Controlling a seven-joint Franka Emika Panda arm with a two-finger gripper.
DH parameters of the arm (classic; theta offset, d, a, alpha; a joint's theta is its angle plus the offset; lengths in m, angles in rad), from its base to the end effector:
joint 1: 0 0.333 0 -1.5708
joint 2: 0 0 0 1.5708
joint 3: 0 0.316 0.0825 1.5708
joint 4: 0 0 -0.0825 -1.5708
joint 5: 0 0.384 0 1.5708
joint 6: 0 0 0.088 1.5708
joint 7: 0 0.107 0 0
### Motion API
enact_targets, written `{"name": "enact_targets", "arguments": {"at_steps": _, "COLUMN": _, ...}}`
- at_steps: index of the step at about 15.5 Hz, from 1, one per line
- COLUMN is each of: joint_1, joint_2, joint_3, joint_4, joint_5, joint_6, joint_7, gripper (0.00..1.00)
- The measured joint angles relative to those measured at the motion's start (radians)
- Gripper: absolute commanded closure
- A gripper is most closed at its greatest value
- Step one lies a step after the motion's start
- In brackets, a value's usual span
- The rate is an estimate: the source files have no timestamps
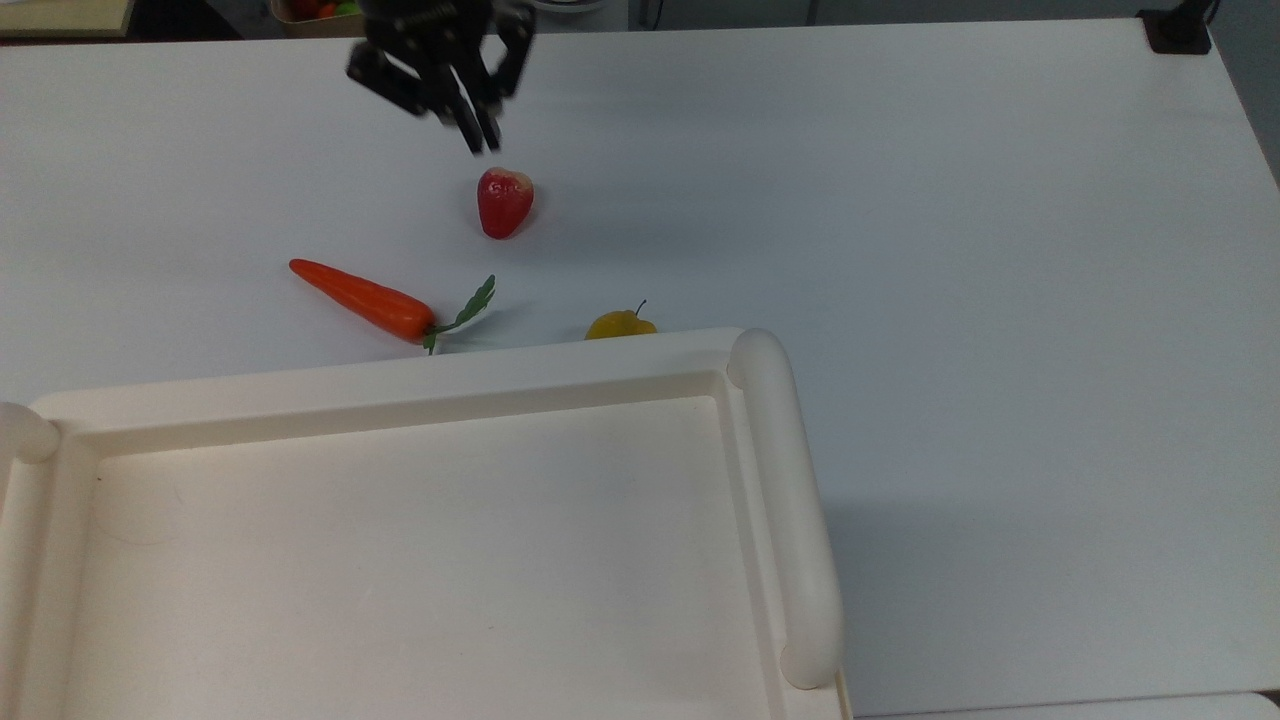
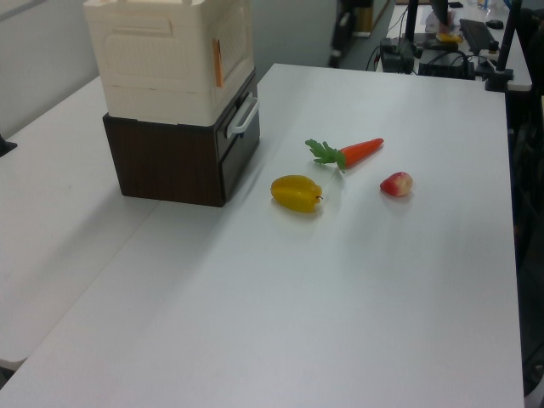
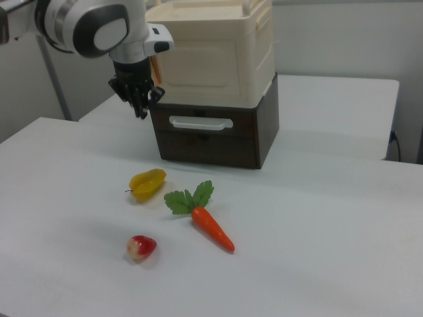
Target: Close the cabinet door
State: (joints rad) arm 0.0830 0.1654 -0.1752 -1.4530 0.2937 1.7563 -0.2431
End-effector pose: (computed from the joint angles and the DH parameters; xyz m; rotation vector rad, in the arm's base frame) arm 0.6228 -0.0224 0.6059 -2.8880 -0.1752 -0.2645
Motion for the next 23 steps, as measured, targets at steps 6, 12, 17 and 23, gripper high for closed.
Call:
{"name": "enact_targets", "arguments": {"at_steps": 6, "joint_1": -0.106, "joint_2": -0.085, "joint_3": -0.005, "joint_4": -0.015, "joint_5": -0.111, "joint_6": -0.252, "joint_7": 0.031, "gripper": 0.0}}
{"name": "enact_targets", "arguments": {"at_steps": 12, "joint_1": -0.103, "joint_2": -0.09, "joint_3": -0.002, "joint_4": -0.031, "joint_5": -0.141, "joint_6": -0.254, "joint_7": 0.176, "gripper": 0.0}}
{"name": "enact_targets", "arguments": {"at_steps": 17, "joint_1": -0.123, "joint_2": -0.114, "joint_3": -0.005, "joint_4": -0.029, "joint_5": -0.152, "joint_6": -0.256, "joint_7": 0.187, "gripper": 0.0}}
{"name": "enact_targets", "arguments": {"at_steps": 23, "joint_1": -0.156, "joint_2": -0.133, "joint_3": -0.007, "joint_4": -0.026, "joint_5": -0.152, "joint_6": -0.27, "joint_7": 0.165, "gripper": 0.0}}
